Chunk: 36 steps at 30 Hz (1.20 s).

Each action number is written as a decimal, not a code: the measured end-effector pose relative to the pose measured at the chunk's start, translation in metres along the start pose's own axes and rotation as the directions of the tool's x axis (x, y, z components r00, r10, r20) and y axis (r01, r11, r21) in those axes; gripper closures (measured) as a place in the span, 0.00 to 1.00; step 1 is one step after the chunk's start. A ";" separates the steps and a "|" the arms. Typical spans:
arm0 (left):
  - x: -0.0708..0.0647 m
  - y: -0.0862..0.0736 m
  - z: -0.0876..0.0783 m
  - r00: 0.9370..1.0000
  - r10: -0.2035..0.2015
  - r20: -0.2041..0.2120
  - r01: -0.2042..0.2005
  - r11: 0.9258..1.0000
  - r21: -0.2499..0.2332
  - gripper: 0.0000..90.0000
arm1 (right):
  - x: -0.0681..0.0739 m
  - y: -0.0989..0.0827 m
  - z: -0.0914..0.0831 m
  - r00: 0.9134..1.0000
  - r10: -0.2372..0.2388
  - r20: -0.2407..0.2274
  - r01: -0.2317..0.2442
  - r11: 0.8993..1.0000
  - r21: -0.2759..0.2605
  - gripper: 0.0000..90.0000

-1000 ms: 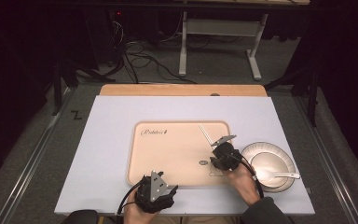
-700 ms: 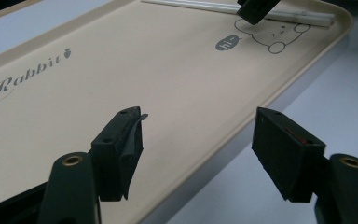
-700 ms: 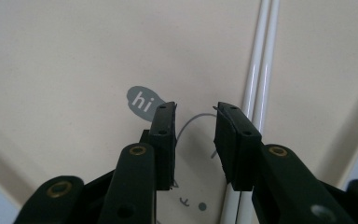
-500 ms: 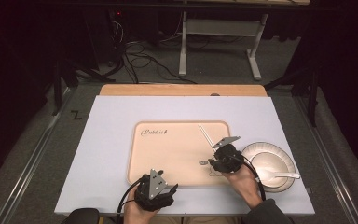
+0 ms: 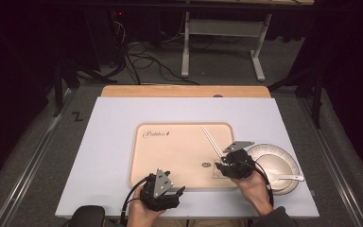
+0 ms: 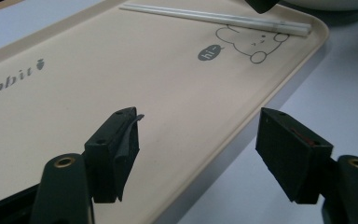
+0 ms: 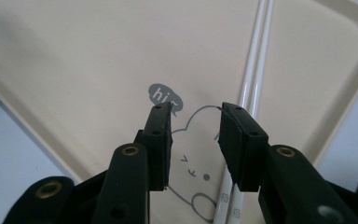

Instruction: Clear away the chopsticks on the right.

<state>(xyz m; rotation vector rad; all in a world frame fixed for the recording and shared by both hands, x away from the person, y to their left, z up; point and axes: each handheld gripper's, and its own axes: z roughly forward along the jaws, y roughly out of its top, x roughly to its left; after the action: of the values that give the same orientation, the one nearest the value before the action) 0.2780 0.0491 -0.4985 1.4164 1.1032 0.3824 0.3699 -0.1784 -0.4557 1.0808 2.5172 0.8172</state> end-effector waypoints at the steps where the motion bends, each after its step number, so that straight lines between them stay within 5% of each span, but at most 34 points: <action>1: 0.000 0.000 0.001 1.000 0.003 0.006 -0.003 1.000 0.004 0.34 | 0.000 -0.001 -0.001 1.000 0.006 0.001 -0.006 1.000 -0.004 0.72; 13: -0.004 0.003 0.011 0.998 0.008 0.067 -0.009 1.000 0.014 0.33 | -0.010 -0.017 -0.026 0.999 0.045 0.028 -0.044 0.998 -0.036 0.70; 20: -0.009 0.004 0.017 0.995 -0.003 0.103 -0.004 0.998 0.070 0.32 | -0.017 -0.027 -0.042 0.995 0.080 0.053 -0.077 0.996 -0.052 0.70; 36: -0.006 0.008 0.017 0.994 -0.001 0.111 -0.007 0.997 0.071 0.33 | -0.037 -0.045 -0.073 0.981 0.157 0.115 -0.144 0.983 -0.114 0.72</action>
<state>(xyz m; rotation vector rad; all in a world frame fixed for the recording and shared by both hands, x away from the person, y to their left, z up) 0.2916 0.0355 -0.4922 1.4844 1.0327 0.2653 0.3361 -0.2593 -0.4233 1.2574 2.2864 0.8828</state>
